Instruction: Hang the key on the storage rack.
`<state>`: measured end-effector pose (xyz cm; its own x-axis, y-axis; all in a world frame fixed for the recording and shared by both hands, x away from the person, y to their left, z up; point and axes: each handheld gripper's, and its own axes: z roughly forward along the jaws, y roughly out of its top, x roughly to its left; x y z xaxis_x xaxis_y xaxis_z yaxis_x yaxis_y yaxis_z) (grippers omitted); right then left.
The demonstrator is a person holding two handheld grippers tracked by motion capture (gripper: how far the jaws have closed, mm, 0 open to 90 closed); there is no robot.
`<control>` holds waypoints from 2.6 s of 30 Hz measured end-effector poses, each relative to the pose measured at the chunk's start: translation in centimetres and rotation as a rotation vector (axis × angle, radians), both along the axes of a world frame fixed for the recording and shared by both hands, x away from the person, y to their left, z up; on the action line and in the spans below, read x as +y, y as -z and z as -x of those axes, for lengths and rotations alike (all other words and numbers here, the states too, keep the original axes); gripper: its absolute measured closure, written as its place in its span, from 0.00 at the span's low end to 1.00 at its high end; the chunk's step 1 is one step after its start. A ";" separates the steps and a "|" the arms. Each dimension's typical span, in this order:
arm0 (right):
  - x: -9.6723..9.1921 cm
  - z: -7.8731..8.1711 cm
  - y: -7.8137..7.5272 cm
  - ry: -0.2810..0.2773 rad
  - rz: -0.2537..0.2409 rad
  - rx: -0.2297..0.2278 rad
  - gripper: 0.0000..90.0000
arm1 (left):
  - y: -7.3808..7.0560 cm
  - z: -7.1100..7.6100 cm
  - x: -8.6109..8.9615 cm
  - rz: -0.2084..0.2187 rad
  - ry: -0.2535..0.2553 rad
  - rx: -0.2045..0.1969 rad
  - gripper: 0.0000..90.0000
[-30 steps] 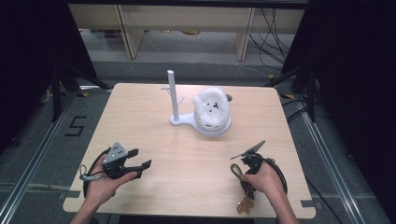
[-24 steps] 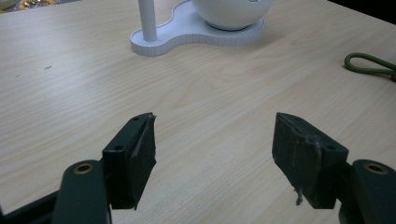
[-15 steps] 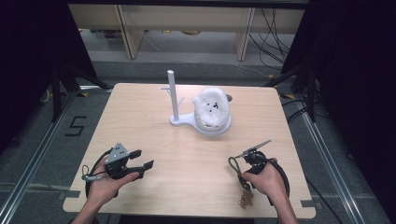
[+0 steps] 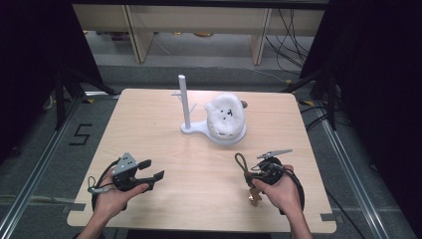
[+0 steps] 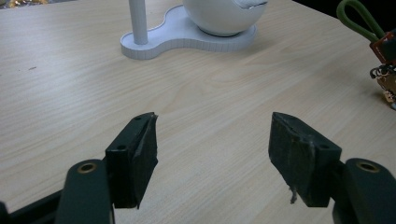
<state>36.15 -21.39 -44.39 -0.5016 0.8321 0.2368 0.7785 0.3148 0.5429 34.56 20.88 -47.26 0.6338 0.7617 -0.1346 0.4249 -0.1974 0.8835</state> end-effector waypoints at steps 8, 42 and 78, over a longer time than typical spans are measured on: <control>0.6 0.2 -0.4 -0.002 -0.116 -0.127 0.88 | -0.2 -0.1 -0.4 0.023 0.010 -0.006 0.36; 5.2 -0.7 -0.2 -0.132 -0.332 -0.461 0.88 | -2.6 -2.5 -4.7 0.143 0.142 -0.068 0.53; 8.7 -0.7 0.5 -0.216 -0.371 -0.432 0.88 | -4.2 -5.6 -8.7 0.292 0.302 0.042 0.76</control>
<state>36.86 -12.65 -44.87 -0.7651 0.6018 0.2291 0.4029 0.1699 0.8994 40.12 12.17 -43.06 0.8124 0.4682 -0.3476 0.4229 -0.0627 0.9040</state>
